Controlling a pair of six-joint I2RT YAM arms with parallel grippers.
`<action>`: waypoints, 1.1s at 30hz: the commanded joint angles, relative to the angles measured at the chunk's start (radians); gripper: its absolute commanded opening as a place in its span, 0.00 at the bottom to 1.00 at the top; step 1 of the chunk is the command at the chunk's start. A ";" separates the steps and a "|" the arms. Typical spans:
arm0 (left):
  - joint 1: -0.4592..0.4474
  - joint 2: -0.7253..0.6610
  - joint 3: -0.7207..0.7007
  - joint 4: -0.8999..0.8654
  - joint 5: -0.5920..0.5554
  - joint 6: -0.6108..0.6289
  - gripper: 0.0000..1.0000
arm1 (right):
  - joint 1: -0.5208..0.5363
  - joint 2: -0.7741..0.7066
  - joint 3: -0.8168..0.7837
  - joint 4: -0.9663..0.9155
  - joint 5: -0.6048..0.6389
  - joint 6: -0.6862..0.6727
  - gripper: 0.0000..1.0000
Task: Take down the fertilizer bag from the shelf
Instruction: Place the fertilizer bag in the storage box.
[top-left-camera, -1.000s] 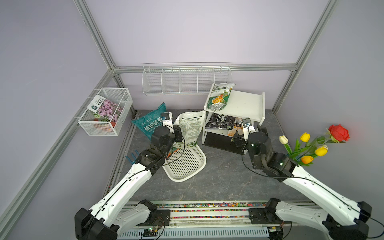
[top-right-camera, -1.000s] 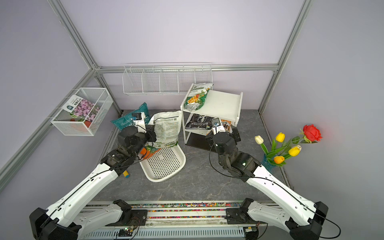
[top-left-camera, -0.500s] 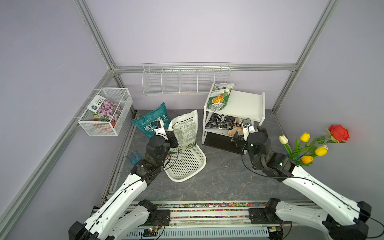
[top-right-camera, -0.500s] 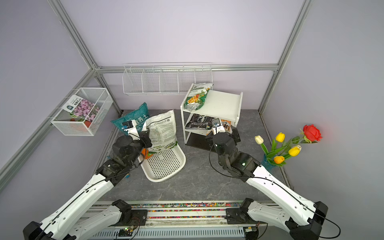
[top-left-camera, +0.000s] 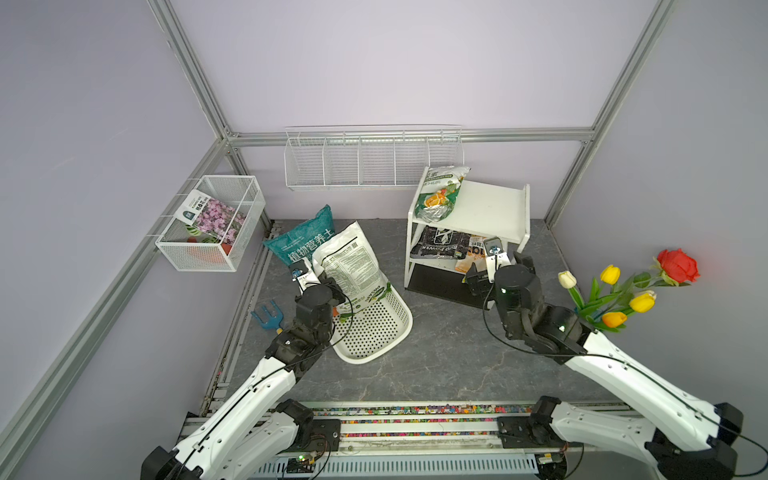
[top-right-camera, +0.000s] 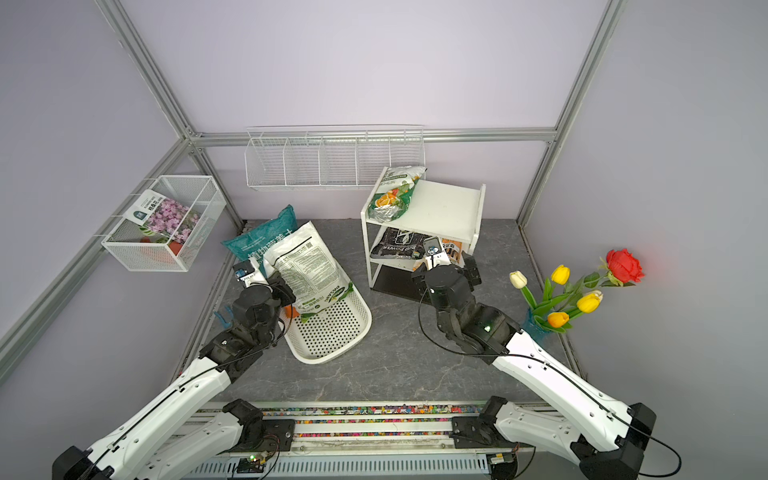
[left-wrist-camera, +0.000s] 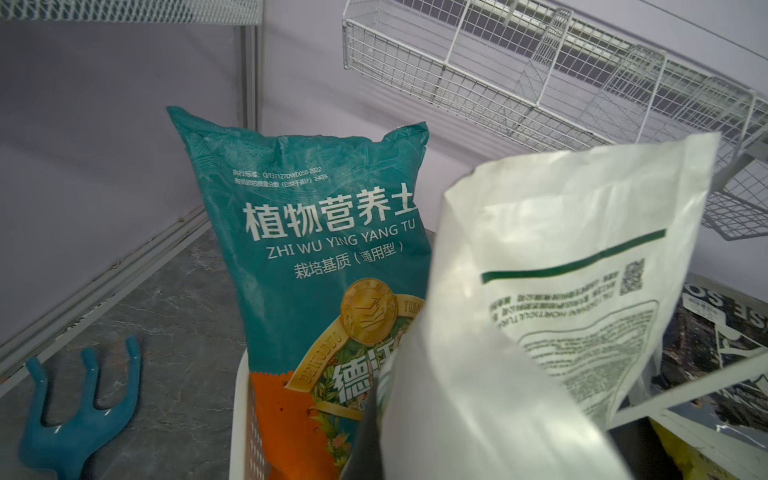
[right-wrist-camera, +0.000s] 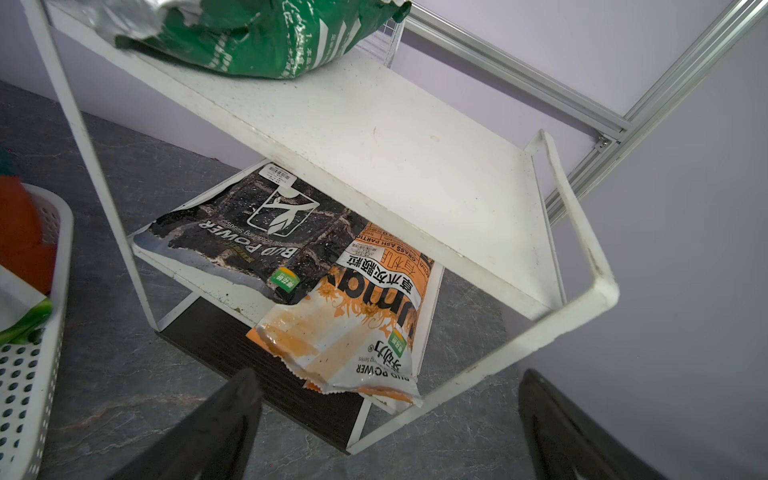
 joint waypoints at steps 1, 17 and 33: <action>0.011 -0.052 0.039 0.106 -0.130 0.028 0.00 | -0.004 -0.001 -0.002 -0.003 -0.001 0.003 0.99; 0.199 0.132 -0.018 0.170 0.026 -0.084 0.00 | -0.004 0.015 0.007 -0.005 -0.024 -0.003 0.99; 0.367 0.197 0.158 0.060 0.106 -0.091 1.00 | 0.062 0.202 0.092 -0.132 -0.515 0.269 0.86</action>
